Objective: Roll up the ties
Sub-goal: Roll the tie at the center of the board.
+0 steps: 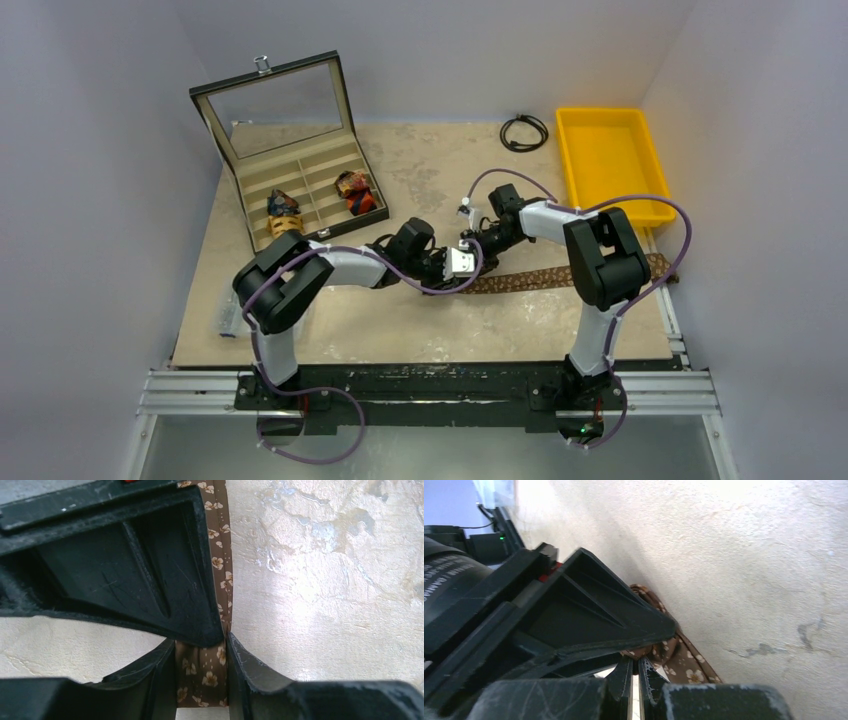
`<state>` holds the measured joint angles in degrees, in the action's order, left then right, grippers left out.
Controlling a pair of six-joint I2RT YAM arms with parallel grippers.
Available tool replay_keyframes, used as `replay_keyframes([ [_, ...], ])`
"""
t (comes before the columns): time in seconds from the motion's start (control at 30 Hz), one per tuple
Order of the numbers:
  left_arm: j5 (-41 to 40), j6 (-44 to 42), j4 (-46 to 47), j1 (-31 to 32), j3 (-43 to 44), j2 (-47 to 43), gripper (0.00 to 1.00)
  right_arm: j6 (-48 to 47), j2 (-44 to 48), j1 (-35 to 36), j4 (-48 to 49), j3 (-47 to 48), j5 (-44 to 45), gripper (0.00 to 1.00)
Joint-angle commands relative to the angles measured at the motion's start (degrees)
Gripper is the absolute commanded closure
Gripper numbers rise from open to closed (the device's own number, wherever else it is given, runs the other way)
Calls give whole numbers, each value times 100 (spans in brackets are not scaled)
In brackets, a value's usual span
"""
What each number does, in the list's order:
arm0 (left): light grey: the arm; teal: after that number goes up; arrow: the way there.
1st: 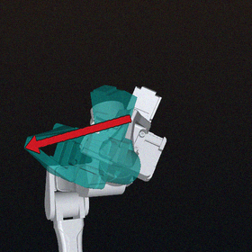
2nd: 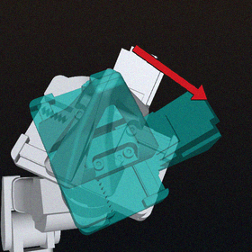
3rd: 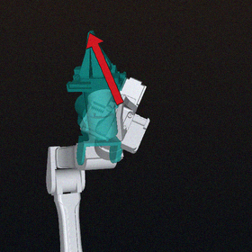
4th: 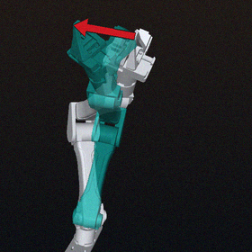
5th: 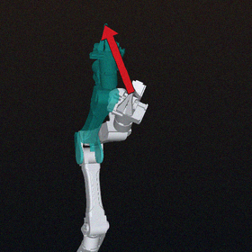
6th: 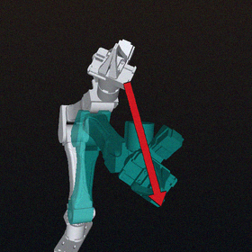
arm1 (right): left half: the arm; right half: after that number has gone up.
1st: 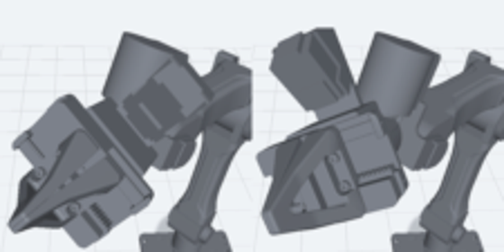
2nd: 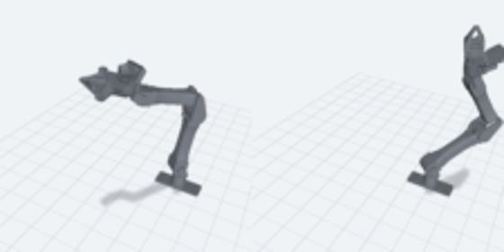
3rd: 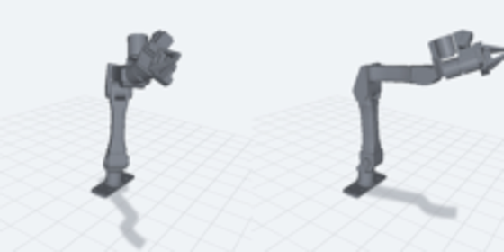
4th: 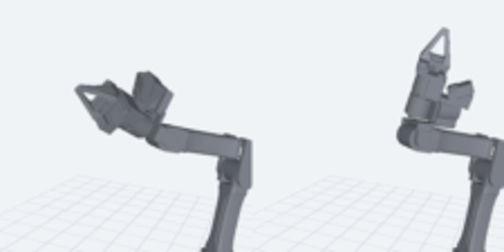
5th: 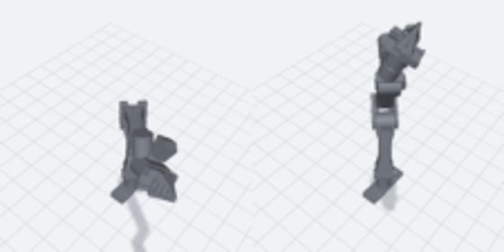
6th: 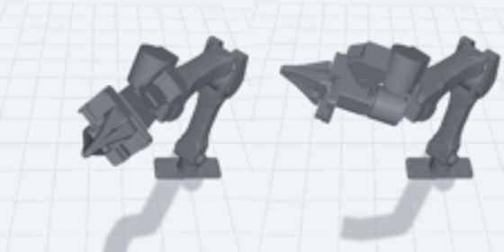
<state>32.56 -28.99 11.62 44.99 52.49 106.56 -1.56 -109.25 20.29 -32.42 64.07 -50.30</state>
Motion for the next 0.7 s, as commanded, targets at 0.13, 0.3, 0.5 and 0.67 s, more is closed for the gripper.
replay_keyframes([
  [0.13,-113,-117,-635,-148,-76,-37,62,-296,-70,-87,-188,22,657,100],
  [0.3,-109,-164,-686,-157,-114,-88,62,-245,-143,-93,-101,0,795,100],
  [0.5,-118,-231,-778,-187,-185,-127,62,-299,-269,-105,-184,62,883,100],
  [0.67,-61,-196,-709,-196,-219,-158,60,-301,-365,-113,-178,56,954,100],
])
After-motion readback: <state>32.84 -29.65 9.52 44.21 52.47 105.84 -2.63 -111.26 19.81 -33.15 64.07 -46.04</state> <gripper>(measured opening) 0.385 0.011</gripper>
